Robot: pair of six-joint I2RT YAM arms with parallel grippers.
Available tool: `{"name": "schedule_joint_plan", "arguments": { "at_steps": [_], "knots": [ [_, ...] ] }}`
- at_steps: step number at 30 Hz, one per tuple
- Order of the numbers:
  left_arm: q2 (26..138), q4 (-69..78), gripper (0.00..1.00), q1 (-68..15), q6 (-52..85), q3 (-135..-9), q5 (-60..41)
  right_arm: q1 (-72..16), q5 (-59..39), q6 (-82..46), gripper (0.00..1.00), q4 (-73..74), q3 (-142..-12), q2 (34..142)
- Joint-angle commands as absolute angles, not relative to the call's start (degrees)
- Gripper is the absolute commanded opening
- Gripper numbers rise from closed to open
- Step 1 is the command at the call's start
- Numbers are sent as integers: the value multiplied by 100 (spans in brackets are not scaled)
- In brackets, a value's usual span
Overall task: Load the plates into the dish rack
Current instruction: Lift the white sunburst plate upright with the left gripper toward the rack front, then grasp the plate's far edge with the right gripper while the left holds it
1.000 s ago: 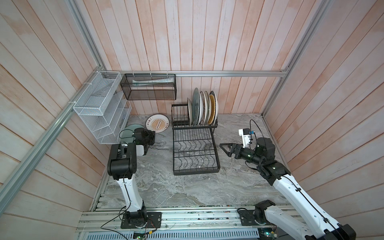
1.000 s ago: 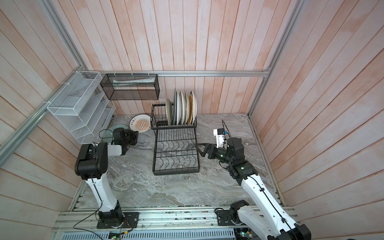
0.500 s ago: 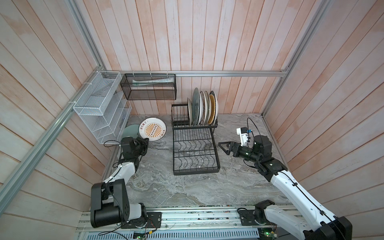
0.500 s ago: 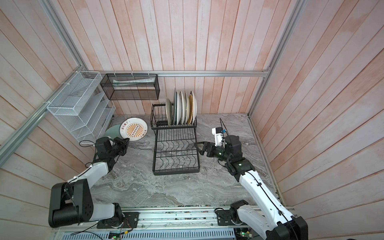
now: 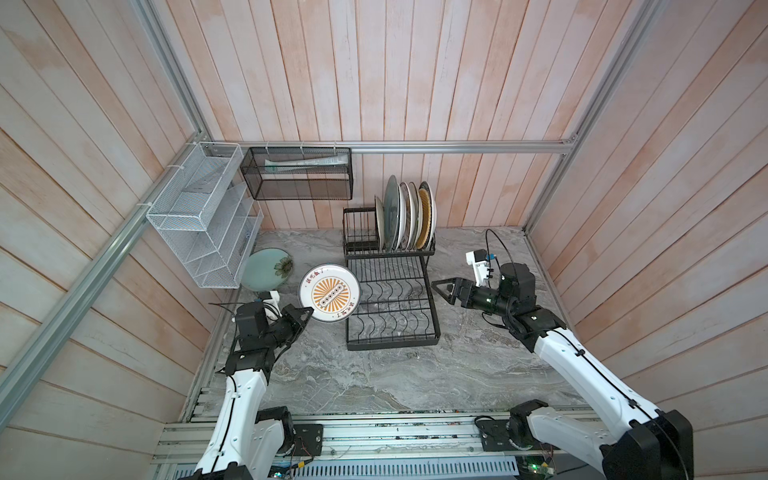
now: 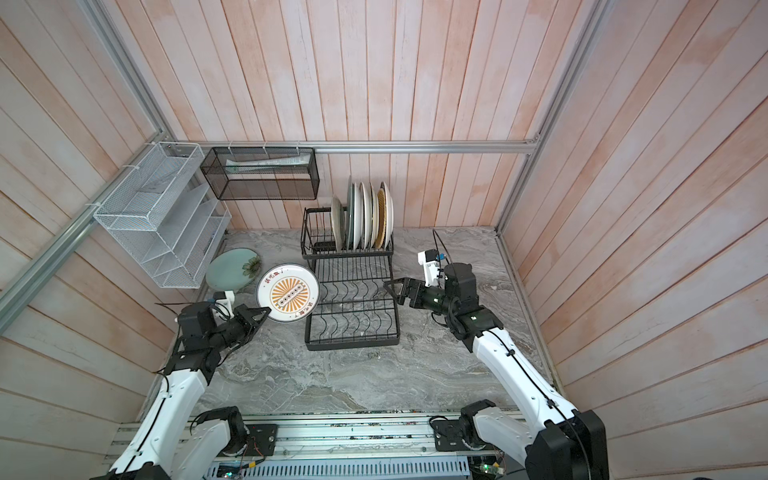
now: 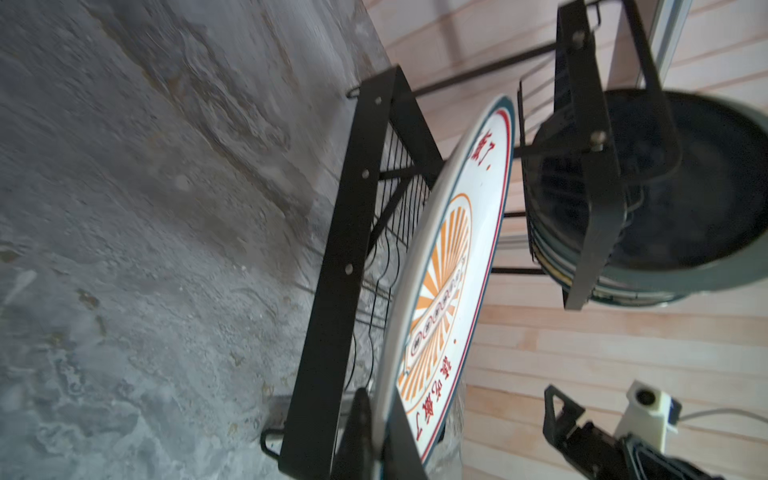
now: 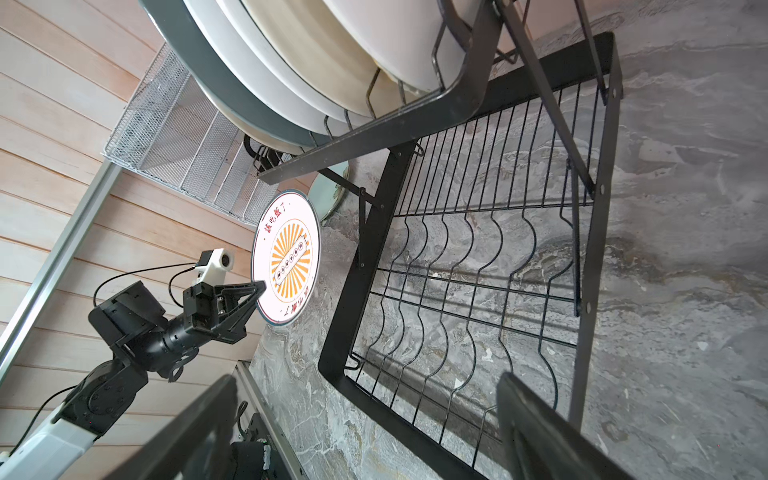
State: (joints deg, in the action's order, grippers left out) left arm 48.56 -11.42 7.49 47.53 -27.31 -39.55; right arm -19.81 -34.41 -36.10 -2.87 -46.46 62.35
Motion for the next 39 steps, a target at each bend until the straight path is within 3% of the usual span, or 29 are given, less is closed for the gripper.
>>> {"name": "schedule_joint_plan", "arguments": {
  "at_steps": [1,9,20,23,27,33,37,39],
  "knots": [
    [4872,-1166,0,181,4303,-2599,-4499,-2088,-3683,-3723,97,-48,-4748,6289],
    [6061,713,0,-1641,5098,-2730,-4617,-2489,-3710,-3705,96,93,-4616,6629],
    [7069,1925,0,-2320,5626,-3254,-4778,-2507,-3659,-3491,79,-321,-4388,6789],
    [7144,1983,0,-2329,5642,-3347,-4844,-2505,-3777,-3546,71,-275,-4277,6810],
    [7272,1956,0,-2354,5602,-3428,-4869,-2505,-4078,-3691,49,-124,-4241,6882],
    [7415,1746,0,-2381,5313,-3442,-4676,-2511,-4321,-4064,24,107,-4169,6794],
    [7512,1741,0,-2382,5239,-3377,-4566,-2514,-4385,-4370,0,304,-4070,6698],
    [7523,1749,4,-2381,5229,-3379,-4454,-2514,-4475,-4518,0,428,-4052,6690]
  ]
}}
